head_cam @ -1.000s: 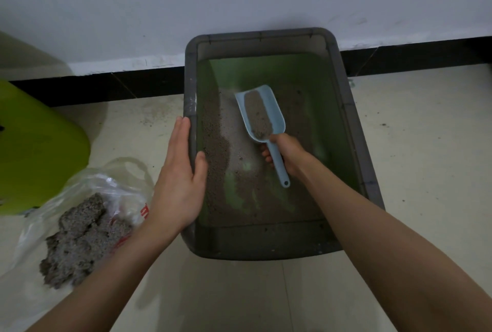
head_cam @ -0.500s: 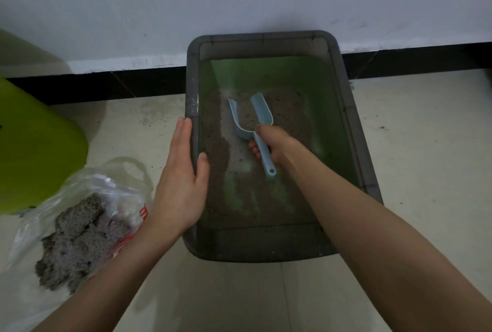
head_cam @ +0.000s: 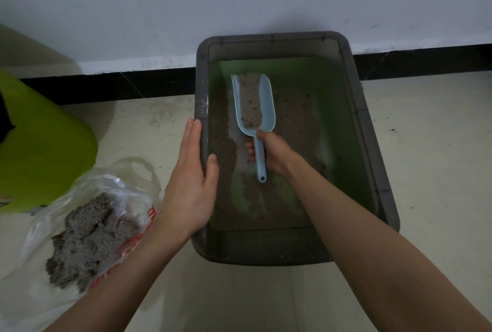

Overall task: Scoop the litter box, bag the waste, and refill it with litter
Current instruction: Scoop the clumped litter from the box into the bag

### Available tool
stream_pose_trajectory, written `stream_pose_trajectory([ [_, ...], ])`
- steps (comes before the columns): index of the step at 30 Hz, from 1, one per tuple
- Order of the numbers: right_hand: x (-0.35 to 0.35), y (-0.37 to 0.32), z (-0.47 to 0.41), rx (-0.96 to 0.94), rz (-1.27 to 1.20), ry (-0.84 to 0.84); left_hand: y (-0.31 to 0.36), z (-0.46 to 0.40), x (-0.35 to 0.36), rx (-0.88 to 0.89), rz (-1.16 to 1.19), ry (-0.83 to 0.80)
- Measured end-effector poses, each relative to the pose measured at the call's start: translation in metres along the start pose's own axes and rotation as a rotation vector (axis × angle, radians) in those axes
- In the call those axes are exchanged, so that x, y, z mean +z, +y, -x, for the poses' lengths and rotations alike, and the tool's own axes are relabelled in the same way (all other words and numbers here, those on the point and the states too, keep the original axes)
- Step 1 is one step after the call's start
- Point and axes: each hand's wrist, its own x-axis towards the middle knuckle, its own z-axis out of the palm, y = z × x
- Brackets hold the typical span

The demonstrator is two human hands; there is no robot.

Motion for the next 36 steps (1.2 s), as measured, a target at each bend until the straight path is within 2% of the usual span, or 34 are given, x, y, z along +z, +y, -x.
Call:
stream_pose_trajectory([
  [9,-0.013,0.006,0.014,-0.136,0.202,0.011,-0.004,-0.003,-0.001,0.046,-0.113,-0.035],
  [17,-0.017,0.000,0.044,-0.147,0.375,0.011,-0.005,-0.004,-0.002,0.056,-0.139,-0.046],
  [27,-0.017,-0.027,0.104,-0.290,0.312,0.155,0.001,-0.001,-0.005,0.041,-0.147,-0.065],
  [33,0.000,-0.039,0.145,-0.335,0.367,0.127,-0.006,-0.007,-0.019,0.077,-0.045,-0.138],
  [36,0.018,-0.036,0.162,-0.336,0.405,0.059,-0.015,0.005,-0.044,0.063,-0.050,-0.166],
])
